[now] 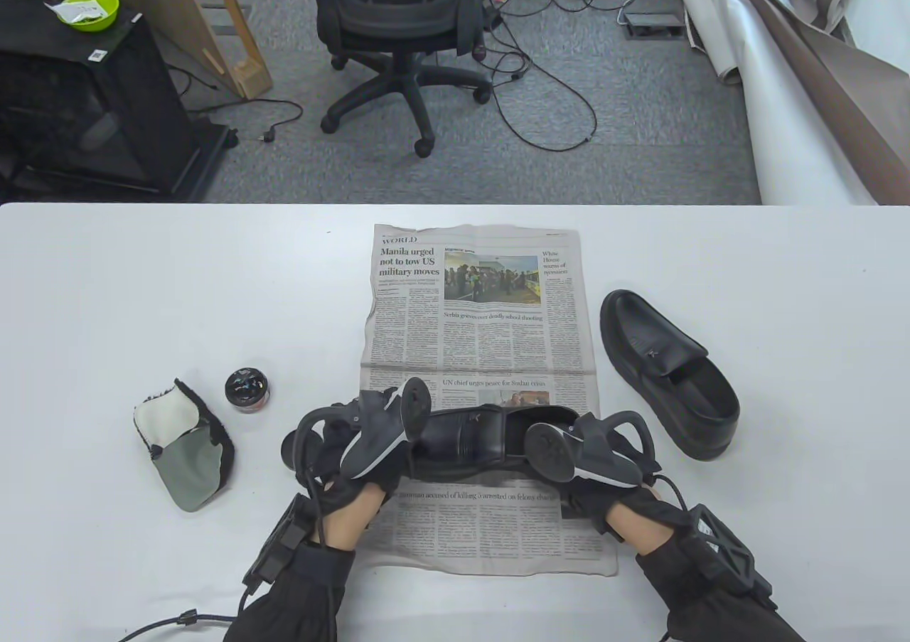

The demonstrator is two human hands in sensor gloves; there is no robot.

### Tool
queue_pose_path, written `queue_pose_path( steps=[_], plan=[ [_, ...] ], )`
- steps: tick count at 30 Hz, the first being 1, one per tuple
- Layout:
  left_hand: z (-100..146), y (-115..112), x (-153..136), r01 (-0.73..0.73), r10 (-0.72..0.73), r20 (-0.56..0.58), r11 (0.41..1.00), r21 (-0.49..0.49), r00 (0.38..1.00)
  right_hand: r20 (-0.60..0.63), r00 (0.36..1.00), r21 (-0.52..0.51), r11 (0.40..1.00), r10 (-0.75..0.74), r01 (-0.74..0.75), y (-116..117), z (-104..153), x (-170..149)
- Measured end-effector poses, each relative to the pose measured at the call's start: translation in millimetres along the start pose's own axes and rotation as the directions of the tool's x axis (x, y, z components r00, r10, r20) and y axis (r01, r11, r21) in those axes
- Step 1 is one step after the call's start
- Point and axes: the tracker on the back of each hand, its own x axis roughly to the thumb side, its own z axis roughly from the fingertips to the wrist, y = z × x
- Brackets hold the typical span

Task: Dip and apply built-in sponge shoe polish on shoes

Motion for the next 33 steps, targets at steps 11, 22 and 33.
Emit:
queue_pose_path(
  steps=[11,22,33],
  plan=[
    [20,6,30,-0.177,0.207,0.234,0.974,-0.144,0.95,0.002,1.0,0.003,1.0,-0.007,0.007,0,0,0],
    [9,8,59,-0.237,0.219,0.244,0.97,0.046,0.945,0.022,1.0,0.01,1.0,-0.017,0.017,1,-1,-1],
    [-18,-3,52,-0.088,0.08,0.11,0.994,0.066,0.991,0.018,1.0,0.012,1.0,-0.014,0.014,1,-1,-1]
  ],
)
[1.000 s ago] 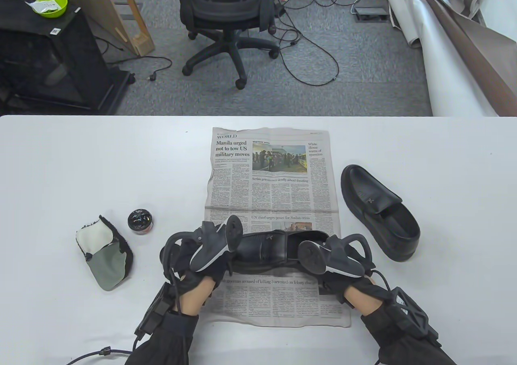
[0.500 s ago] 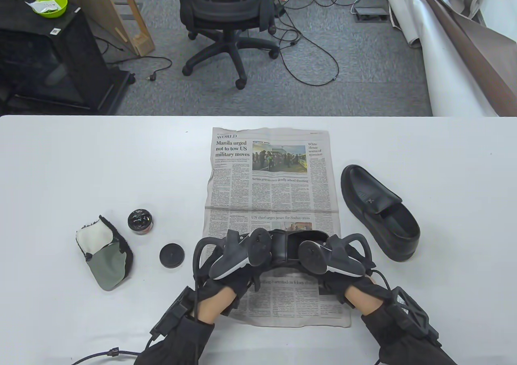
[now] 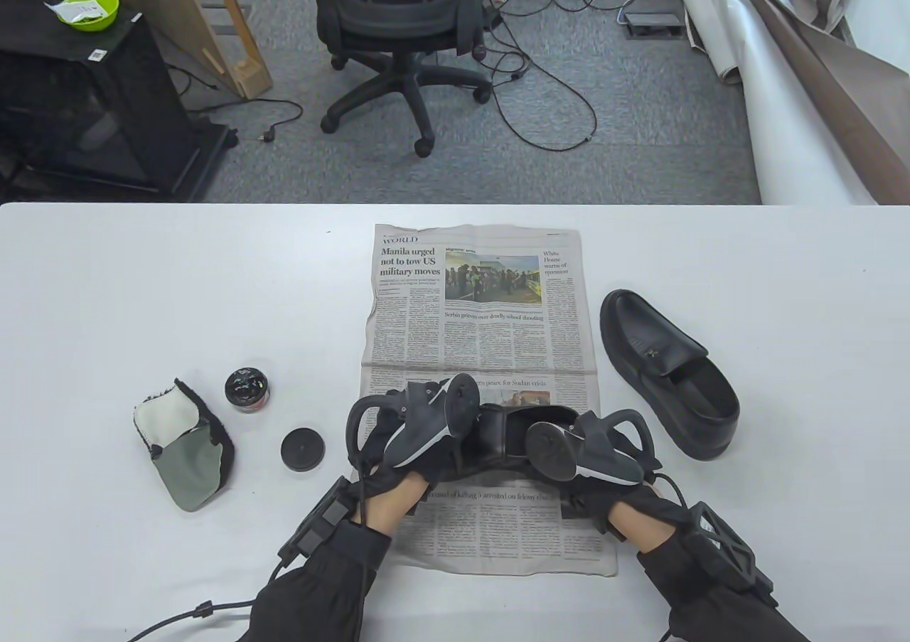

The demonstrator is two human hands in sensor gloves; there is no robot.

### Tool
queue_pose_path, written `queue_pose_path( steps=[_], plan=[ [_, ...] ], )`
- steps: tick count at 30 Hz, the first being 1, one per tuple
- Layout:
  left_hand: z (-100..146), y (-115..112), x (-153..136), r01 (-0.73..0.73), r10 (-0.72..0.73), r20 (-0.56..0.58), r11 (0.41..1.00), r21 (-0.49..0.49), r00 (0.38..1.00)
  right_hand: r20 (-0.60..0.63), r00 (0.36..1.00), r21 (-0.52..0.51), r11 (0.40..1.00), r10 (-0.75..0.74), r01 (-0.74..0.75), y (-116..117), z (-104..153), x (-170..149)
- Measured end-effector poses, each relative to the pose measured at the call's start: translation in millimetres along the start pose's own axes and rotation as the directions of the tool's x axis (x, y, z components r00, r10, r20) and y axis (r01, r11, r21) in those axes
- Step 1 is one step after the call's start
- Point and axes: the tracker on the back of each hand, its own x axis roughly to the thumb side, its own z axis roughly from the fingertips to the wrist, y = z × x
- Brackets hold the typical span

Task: Dip and apply built-in sponge shoe polish on shoes

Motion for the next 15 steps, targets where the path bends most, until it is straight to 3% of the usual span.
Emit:
queue_pose_path(
  steps=[3,11,15],
  plan=[
    [0,-2,-10,-0.04,0.039,-0.029,0.999,-0.035,0.999,0.0,1.0,0.003,1.0,0.0,0.0,0,0,0],
    [12,4,-28,0.1,-0.109,-0.135,0.992,-0.074,0.985,-0.01,1.0,0.003,1.0,0.003,-0.003,0,0,0],
    [19,8,-30,0.09,-0.1,-0.102,0.991,-0.099,0.99,-0.016,1.0,0.006,1.0,0.006,-0.006,0,0,0]
  ],
)
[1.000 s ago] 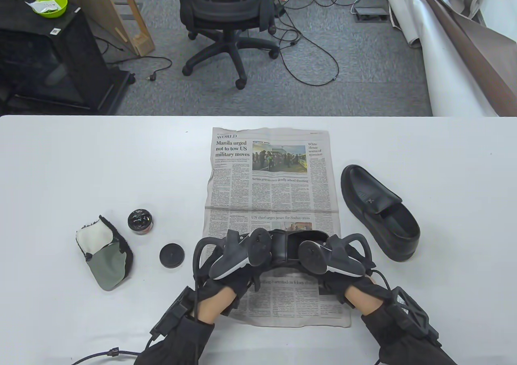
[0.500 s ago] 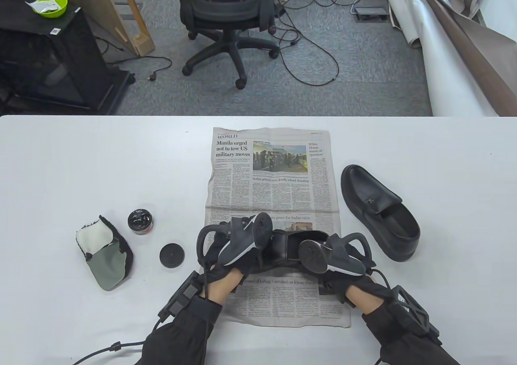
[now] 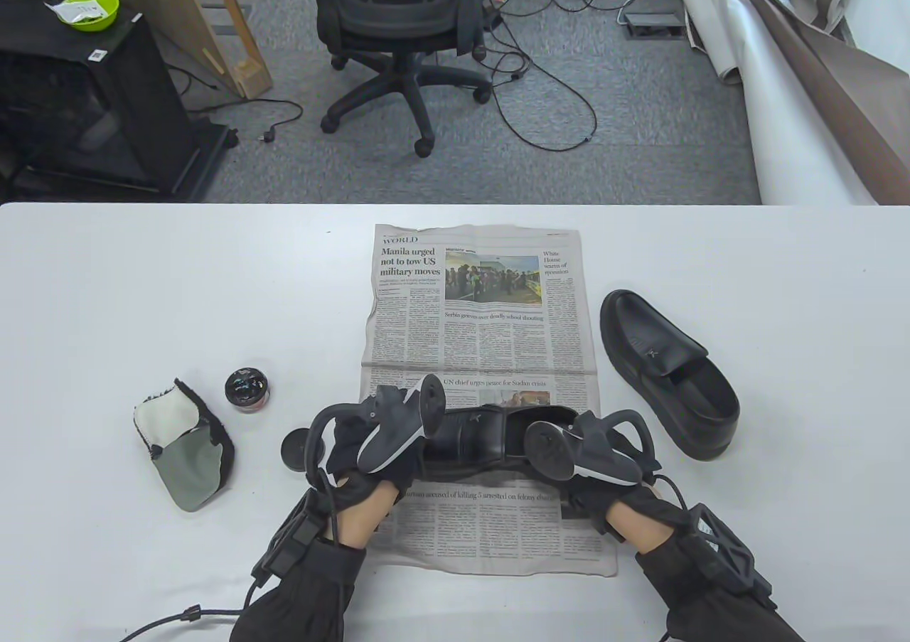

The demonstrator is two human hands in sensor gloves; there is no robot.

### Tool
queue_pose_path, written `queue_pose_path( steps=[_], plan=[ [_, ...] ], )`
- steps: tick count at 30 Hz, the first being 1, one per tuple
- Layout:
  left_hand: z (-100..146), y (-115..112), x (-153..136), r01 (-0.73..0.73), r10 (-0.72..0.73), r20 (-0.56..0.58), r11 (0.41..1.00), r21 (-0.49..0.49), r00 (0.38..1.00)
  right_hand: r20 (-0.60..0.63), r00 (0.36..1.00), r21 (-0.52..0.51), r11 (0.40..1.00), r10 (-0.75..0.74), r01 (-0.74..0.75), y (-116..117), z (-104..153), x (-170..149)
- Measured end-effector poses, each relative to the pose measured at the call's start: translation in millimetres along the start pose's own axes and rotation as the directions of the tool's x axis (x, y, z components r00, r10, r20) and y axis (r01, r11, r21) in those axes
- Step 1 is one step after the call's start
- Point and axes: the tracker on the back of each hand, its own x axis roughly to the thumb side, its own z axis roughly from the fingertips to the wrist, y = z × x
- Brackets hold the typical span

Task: Dip and apply built-in sponge shoe polish on shoes

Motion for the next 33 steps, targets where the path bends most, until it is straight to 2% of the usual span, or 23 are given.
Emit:
queue_pose_path(
  steps=[5,10,13,18,22,24,28,33],
  plan=[
    [10,3,12,-0.094,0.099,0.101,0.994,-0.053,0.99,-0.001,1.0,0.002,1.0,-0.001,0.001,0,0,0],
    [22,11,35,-0.175,0.181,0.201,0.983,-0.051,0.963,0.007,1.0,0.0,1.0,-0.003,0.003,0,0,0],
    [22,14,45,-0.199,0.197,0.22,0.98,-0.016,0.955,0.012,1.0,0.001,1.0,-0.005,0.005,0,0,0],
    [1,13,53,-0.269,0.26,0.191,0.963,0.019,0.946,0.024,1.0,0.007,1.0,-0.014,0.013,0,-1,-1],
    [-15,10,55,-0.273,0.267,0.15,0.962,0.022,0.952,0.027,1.0,0.005,1.0,-0.014,0.014,0,-1,-1],
    [-20,10,56,-0.23,0.223,0.127,0.972,0.043,0.967,0.024,1.0,0.001,1.0,-0.011,0.011,0,-1,-1],
    [-24,6,51,-0.185,0.182,0.093,0.982,0.029,0.979,0.017,1.0,-0.006,1.0,-0.006,0.006,0,-1,-1],
    [-15,5,36,-0.172,0.171,0.081,0.985,0.015,0.982,0.014,1.0,-0.006,1.0,-0.004,0.004,0,0,-1]
  ],
)
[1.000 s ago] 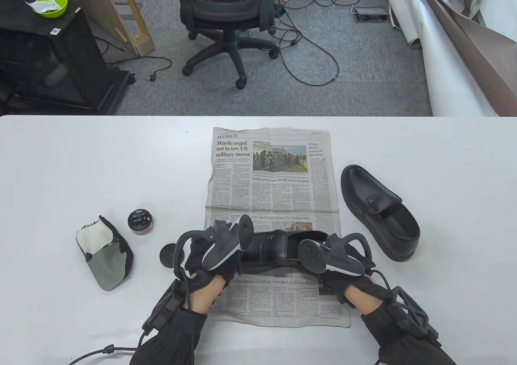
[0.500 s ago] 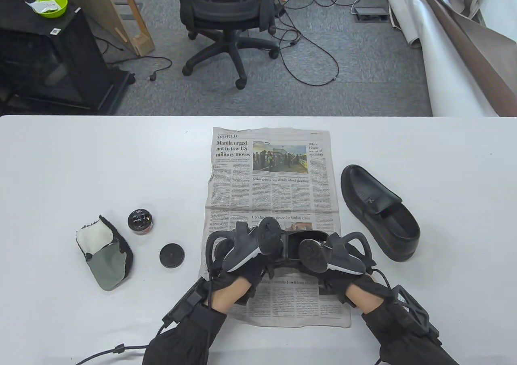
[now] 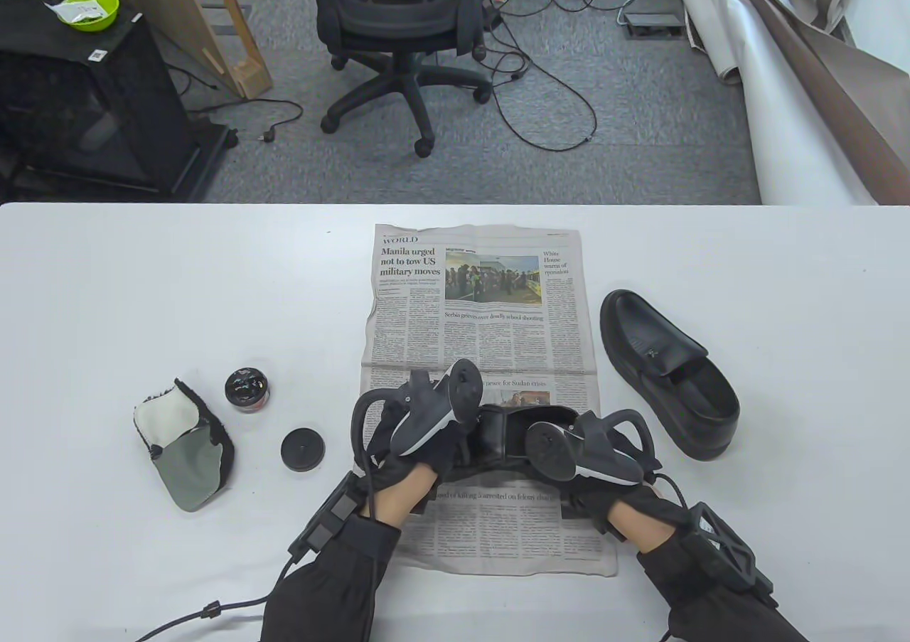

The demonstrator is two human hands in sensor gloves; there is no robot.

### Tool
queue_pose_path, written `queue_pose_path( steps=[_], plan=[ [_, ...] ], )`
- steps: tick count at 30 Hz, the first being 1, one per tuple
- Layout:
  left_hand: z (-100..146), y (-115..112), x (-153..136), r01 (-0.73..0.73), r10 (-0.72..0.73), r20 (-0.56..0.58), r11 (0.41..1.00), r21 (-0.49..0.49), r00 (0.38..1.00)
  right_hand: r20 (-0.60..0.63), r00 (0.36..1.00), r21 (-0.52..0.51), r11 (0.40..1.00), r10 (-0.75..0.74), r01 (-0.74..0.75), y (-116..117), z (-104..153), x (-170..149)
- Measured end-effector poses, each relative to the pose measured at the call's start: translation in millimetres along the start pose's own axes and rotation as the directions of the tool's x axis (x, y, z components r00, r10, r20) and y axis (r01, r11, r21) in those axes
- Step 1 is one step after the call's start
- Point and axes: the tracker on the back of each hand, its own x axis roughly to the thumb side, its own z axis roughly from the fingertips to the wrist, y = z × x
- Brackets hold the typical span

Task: Dip and apply built-in sponge shoe polish on shoes

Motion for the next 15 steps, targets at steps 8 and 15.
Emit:
queue_pose_path(
  steps=[8,15],
  plan=[
    [31,5,-6,-0.054,0.058,0.097,0.998,-0.043,0.994,-0.007,1.0,0.0,1.0,0.003,-0.003,0,0,0],
    [42,12,15,-0.131,0.134,0.162,0.991,-0.027,0.978,-0.006,1.0,-0.003,1.0,0.004,-0.004,0,1,0]
  ],
)
